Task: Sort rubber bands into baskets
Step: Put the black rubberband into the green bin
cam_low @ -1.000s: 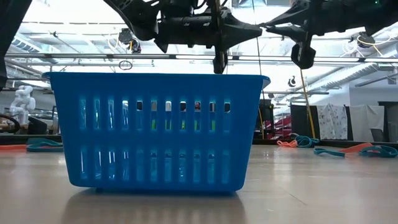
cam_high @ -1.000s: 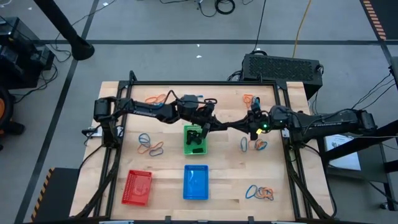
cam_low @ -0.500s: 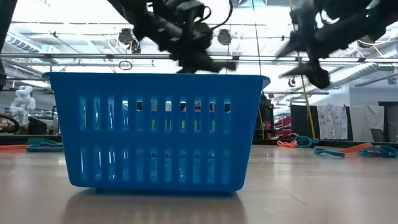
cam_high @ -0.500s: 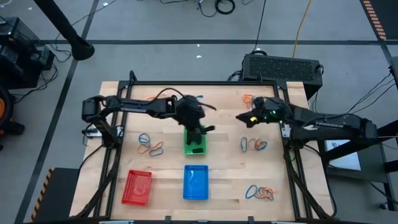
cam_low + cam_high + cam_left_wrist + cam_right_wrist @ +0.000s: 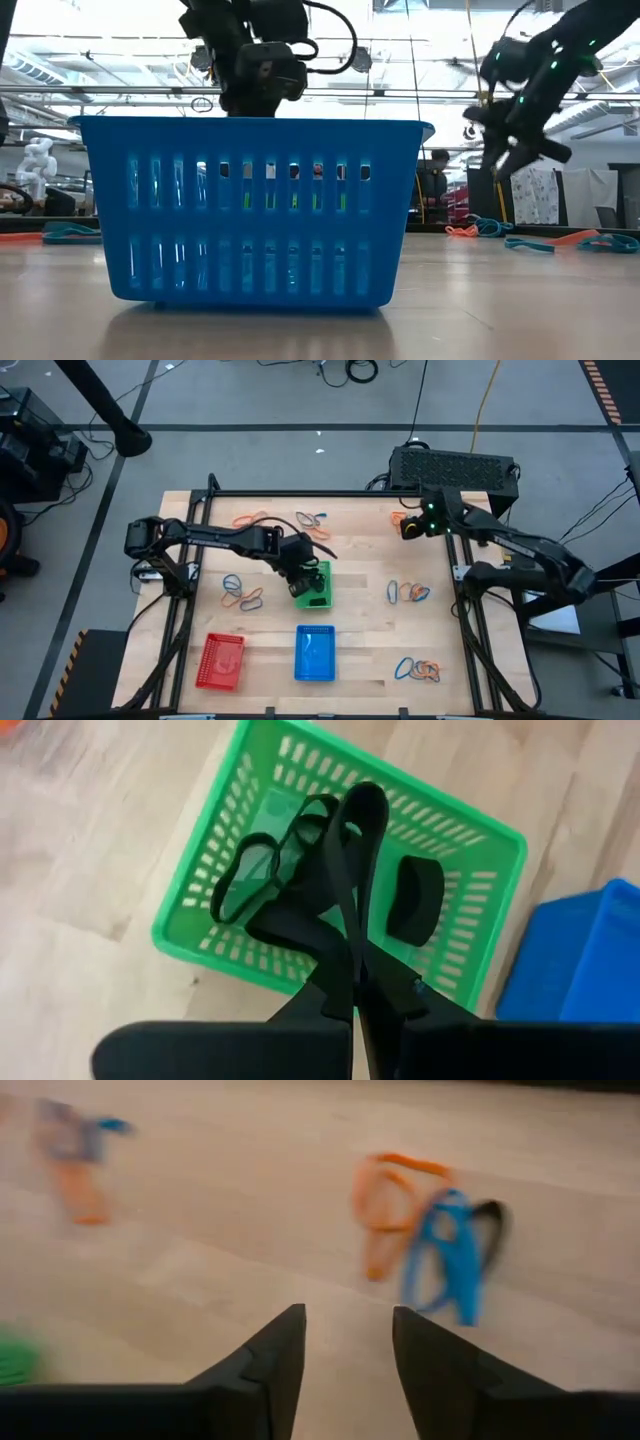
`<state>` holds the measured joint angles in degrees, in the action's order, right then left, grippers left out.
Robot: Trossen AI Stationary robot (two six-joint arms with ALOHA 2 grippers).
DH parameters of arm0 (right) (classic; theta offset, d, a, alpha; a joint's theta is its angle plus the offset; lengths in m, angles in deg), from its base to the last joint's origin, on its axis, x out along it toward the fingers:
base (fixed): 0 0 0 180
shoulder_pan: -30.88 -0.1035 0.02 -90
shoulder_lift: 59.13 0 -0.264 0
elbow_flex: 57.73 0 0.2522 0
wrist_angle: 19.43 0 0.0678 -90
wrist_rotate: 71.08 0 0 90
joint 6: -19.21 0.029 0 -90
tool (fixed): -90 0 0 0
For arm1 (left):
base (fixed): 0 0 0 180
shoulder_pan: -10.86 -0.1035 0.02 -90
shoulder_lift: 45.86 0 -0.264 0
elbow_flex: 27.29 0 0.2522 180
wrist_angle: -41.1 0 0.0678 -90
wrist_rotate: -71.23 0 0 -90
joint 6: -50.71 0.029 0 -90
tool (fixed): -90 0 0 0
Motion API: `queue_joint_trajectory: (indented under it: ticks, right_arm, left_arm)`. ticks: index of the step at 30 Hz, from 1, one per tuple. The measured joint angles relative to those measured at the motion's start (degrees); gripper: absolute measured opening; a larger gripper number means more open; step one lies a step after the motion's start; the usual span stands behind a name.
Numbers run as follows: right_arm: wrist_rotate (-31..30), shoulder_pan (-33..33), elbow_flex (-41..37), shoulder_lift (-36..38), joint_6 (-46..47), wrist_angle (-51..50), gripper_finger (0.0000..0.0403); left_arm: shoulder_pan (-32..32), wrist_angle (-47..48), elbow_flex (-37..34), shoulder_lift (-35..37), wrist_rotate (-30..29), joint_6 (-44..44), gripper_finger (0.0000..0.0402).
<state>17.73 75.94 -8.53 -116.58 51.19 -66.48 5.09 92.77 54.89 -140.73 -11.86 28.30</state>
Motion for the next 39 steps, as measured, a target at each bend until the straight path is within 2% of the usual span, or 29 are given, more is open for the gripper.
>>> queue_joint_trajectory:
  ticks: [4, 8, 13, 18, 23, 27, 34, 39]
  right_arm:
    - [1.28, 3.97, 0.00, -4.98, -4.53, 0.07, 0.0137]
    - [1.26, 6.61, 0.02, -8.12, -7.81, 0.07, 0.0137]
    - [0.58, 9.68, 0.02, -11.26, -9.99, 3.10, 0.0136]
    - [-2.28, 11.94, 0.04, -14.46, -10.35, 6.94, 0.0137]
    - [-5.60, 10.57, 0.39, -16.03, -9.13, 7.38, 0.0137]
    - [-8.06, 9.96, 0.39, -16.86, -8.20, 7.79, 0.0137]
    - [-12.44, 8.35, 0.39, -19.02, -5.19, 9.74, 0.0137]
    - [-14.12, 7.45, 0.39, -20.16, -4.54, 9.99, 0.0137]
  left_arm:
    - [-0.08, 0.10, 0.00, 0.00, 0.31, -4.36, 0.0009]
    - [0.01, 0.07, 0.00, -0.12, 3.37, -7.38, 0.0011]
    - [0.20, -0.34, -0.04, -1.08, 4.24, -8.68, 0.0013]
    - [0.18, -1.09, -0.02, -1.33, 4.55, -8.38, 0.0014]
    - [0.18, -1.52, -0.02, -1.33, 5.14, -8.36, 0.0022]
    - [0.18, -1.36, -0.02, -1.33, 6.85, -8.34, 0.0057]
    - [0.18, -1.35, -0.02, -1.33, 7.67, -8.66, 0.0143]
    - [0.16, -1.35, -0.02, -1.33, 8.55, -8.80, 0.0176]
